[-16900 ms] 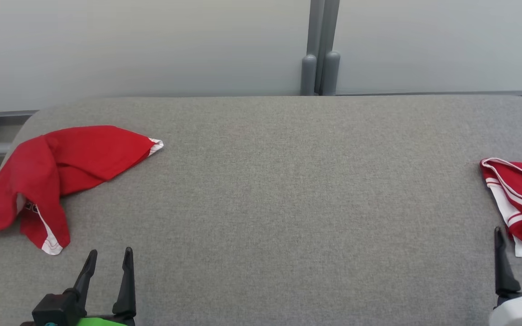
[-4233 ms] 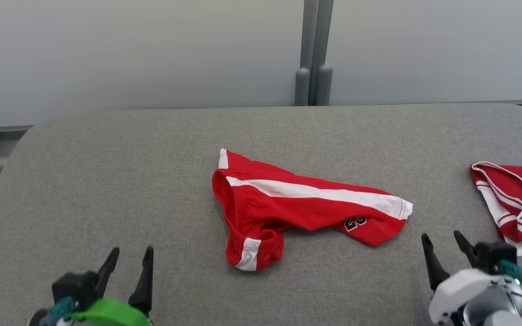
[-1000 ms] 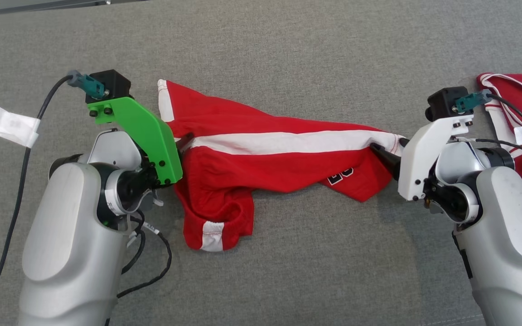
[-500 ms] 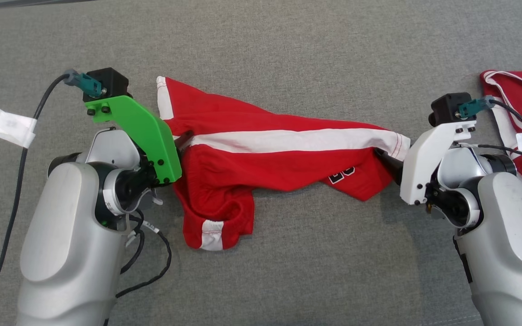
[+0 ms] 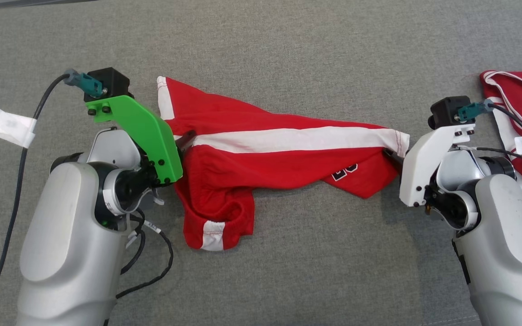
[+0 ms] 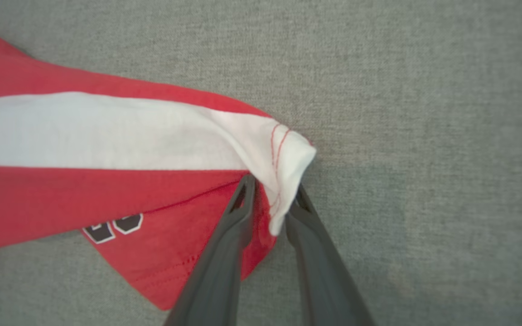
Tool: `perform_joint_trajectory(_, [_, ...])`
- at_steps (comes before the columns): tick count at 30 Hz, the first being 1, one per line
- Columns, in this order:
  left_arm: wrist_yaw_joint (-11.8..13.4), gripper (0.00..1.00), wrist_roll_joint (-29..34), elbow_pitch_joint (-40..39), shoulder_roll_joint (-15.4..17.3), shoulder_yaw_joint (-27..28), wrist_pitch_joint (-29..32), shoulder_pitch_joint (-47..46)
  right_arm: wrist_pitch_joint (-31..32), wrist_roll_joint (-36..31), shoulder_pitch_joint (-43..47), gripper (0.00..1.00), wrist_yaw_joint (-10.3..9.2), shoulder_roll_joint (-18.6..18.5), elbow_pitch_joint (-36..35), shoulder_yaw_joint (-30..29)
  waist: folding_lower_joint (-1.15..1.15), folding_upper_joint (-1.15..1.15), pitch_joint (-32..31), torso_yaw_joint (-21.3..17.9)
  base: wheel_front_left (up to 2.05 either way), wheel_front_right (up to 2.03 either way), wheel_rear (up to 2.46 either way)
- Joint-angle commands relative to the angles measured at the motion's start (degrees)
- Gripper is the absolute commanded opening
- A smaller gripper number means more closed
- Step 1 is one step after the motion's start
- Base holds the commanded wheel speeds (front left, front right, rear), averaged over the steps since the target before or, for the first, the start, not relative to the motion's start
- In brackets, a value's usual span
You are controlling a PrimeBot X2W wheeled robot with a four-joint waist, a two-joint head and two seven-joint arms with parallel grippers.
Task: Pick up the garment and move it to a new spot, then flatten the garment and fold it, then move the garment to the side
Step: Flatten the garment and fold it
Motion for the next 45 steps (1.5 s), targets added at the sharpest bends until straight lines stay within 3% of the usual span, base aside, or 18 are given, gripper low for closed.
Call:
perform_joint_trajectory(1, [-0.1, 1.0, -0.2, -0.1, 0.3, 0.0, 0.1, 0.5, -0.3, -0.5, 0.2, 0.35, -0.02, 0.1, 0.6, -0.2, 0.0, 0.63, 0.0, 0.0, 0.0, 0.0, 0.0])
perform_joint_trajectory(8, [0.1, 1.0, -1.2, -0.7, 0.4, 0.2, 1.0, 0.9, -1.4, -1.1, -0.4, 0.33, -0.02, 0.7, 2.4, -0.2, 0.0, 0.63, -0.2, 0.1, 0.0, 0.0, 0.0])
perform_joint_trajectory(15, [0.4, 1.0, -2.0, -1.4, 0.5, -0.1, 2.2, 1.5, -2.5, -1.2, -1.1, 0.15, -0.02, 1.1, 3.5, 0.5, 0.0, 0.63, -0.4, 0.2, 0.0, 0.0, 0.0])
perform_joint_trajectory(17, [0.5, 1.0, -2.1, -1.7, 0.5, -0.2, 2.5, 1.8, -2.8, -0.9, -1.5, 0.02, -0.02, 1.1, 3.7, 0.8, 0.0, 0.63, -0.4, 0.1, 0.0, 0.0, 0.0])
perform_joint_trajectory(20, [0.5, 0.98, -2.4, -2.0, 0.2, -0.4, 2.3, 1.9, -3.5, 0.0, -1.9, 0.0, -0.01, 1.1, 4.0, 1.7, 0.0, 0.63, -0.3, 0.1, 0.0, 0.0, 0.0])
perform_joint_trajectory(21, [0.5, 0.46, -2.4, -2.0, 0.1, -0.4, 2.2, 2.0, -3.8, 0.5, -1.9, 0.0, 0.0, 1.1, 4.0, 2.2, 0.0, 0.63, -0.4, 0.0, 0.0, 0.0, 0.0])
perform_joint_trajectory(22, [0.4, 0.16, -2.5, -2.1, 0.1, -0.4, 2.2, 2.0, -3.9, 1.1, -2.0, 0.0, 0.0, 1.2, 4.0, 2.4, 0.0, 0.63, -0.4, 0.0, 0.0, 0.0, 0.0])
perform_joint_trajectory(23, [0.3, 0.0, -2.7, -2.3, 0.2, -0.3, 2.2, 1.9, -3.9, 1.9, -2.1, 0.0, 0.0, 1.1, 3.9, 2.6, 0.0, 0.63, -0.6, -0.1, 0.0, 0.0, 0.0])
perform_joint_trajectory(32, [0.1, 0.0, -7.0, -9.2, 1.5, 2.8, 6.2, -1.6, -2.5, 11.6, -4.7, 0.0, 0.0, -0.5, -1.9, -2.9, 0.0, 0.63, -4.1, -0.1, 0.0, 0.0, 0.0])
perform_joint_trajectory(40, [1.4, 0.0, -12.9, -18.3, 3.3, 6.9, 12.4, -3.2, 5.6, 18.4, -5.5, 0.0, 0.0, -2.0, -10.6, -12.2, 0.0, 0.63, -9.4, 0.4, 0.0, 0.0, 0.0])
perform_joint_trajectory(45, [2.3, 0.0, -14.4, -22.3, 4.7, 7.6, 15.7, -2.9, 12.0, 23.1, -6.9, 0.0, 0.0, 0.3, -16.7, -14.4, 0.0, 0.63, -13.0, 0.4, 0.0, 0.0, 0.0])
